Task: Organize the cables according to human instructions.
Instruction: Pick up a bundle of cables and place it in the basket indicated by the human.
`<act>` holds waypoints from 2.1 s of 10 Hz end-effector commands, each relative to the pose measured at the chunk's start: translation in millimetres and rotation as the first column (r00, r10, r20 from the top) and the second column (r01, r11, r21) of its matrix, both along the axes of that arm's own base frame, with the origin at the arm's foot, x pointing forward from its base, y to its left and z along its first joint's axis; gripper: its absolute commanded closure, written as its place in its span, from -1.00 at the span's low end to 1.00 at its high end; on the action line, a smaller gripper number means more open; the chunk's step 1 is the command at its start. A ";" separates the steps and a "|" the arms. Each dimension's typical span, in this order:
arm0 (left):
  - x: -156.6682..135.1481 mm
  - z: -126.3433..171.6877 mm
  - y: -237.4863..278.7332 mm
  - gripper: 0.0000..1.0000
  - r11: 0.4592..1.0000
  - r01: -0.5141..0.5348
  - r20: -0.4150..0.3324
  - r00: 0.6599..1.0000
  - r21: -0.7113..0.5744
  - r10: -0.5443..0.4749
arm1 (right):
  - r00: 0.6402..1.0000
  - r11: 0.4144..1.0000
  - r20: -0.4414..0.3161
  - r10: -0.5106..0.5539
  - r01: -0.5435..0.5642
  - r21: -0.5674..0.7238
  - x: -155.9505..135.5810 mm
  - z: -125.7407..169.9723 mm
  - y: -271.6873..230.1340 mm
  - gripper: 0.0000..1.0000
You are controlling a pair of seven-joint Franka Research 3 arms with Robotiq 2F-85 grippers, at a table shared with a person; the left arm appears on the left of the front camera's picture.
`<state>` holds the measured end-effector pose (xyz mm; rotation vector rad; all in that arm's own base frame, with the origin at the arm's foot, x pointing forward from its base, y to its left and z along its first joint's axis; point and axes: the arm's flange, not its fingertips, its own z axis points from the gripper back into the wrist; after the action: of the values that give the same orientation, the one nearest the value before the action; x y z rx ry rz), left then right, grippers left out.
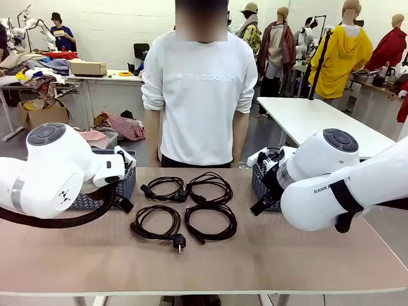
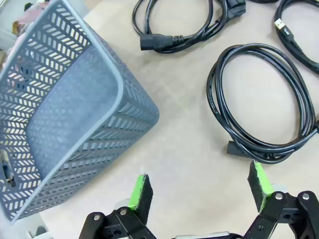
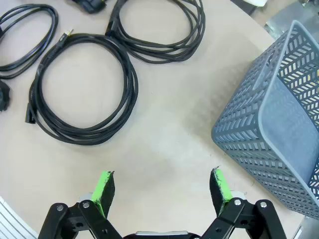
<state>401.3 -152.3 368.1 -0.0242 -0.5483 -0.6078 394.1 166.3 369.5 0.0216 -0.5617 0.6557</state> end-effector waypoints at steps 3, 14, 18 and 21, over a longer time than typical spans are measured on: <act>1.7 1.9 -0.1 -1.00 1.000 -0.001 0.002 1.000 0.000 0.001 | 1.000 1.000 0.004 0.004 -0.004 0.002 1.8 1.7 2.4 -1.00; -0.3 16.4 -0.8 -1.00 0.999 0.032 -0.006 0.999 0.002 -0.032 | 0.998 0.998 -0.004 0.063 -0.063 0.025 8.5 15.6 -6.4 -1.00; 6.2 66.7 19.0 -1.00 0.987 0.159 -0.010 0.987 -0.034 -0.159 | 0.988 0.987 0.019 0.152 -0.153 0.042 8.8 66.9 -30.7 -1.00; 6.5 107.2 55.9 -1.00 0.955 0.269 0.003 0.963 -0.127 -0.271 | 0.971 0.962 0.063 0.229 -0.236 0.134 -5.2 100.0 -55.9 -1.00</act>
<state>403.5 -119.6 468.7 -0.1735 -0.5799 -0.8078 391.2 126.1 466.1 0.1427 -0.6437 0.8050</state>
